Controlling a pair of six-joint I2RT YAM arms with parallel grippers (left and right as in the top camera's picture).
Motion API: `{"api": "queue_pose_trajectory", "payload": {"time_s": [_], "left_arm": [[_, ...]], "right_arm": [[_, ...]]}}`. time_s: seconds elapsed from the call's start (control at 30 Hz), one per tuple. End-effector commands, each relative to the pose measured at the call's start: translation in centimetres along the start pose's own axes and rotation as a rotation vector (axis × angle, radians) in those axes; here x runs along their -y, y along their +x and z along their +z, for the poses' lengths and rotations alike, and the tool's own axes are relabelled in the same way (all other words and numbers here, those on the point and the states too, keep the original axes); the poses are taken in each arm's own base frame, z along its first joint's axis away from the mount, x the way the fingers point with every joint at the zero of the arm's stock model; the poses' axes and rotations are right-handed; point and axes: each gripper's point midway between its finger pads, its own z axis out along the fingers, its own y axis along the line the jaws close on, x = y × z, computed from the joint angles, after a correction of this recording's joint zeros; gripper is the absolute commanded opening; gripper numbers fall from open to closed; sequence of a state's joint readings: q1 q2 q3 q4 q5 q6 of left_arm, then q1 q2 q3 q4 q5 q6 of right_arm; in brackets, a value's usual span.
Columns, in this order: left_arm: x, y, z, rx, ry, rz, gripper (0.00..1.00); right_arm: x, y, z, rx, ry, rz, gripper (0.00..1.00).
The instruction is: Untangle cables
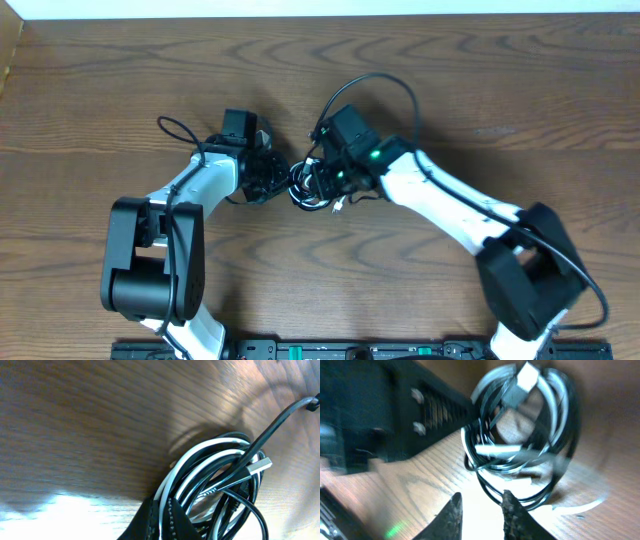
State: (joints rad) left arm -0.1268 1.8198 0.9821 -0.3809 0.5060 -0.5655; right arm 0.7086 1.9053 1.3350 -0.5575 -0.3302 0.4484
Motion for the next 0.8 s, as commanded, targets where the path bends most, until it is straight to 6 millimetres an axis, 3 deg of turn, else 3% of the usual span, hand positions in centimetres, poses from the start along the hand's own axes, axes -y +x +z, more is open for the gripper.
{"api": "queue_pose_trajectory", "payload": {"time_s": [0.0,0.2,0.47,0.77], "left_arm": [[-1.5,0.3,0.4,-0.009,-0.040,-0.063,0.07],[-1.9,0.8,0.3,-0.030,-0.053,0.001,0.07],[-2.2,1.4,0.3,-0.055,-0.064,0.020,0.07],[-2.3,1.7,0.3,-0.070,-0.070,0.011,0.07]], "right_arm": [[0.4,1.6,2.1,-0.063,0.016,0.049,0.20],[3.0,2.2,4.5,-0.086,0.098,0.086,0.16],[5.4,-1.3,3.8,0.027,0.114,0.121,0.17],[5.6,-4.3,3.1,0.119,0.048,0.122,0.22]]}}
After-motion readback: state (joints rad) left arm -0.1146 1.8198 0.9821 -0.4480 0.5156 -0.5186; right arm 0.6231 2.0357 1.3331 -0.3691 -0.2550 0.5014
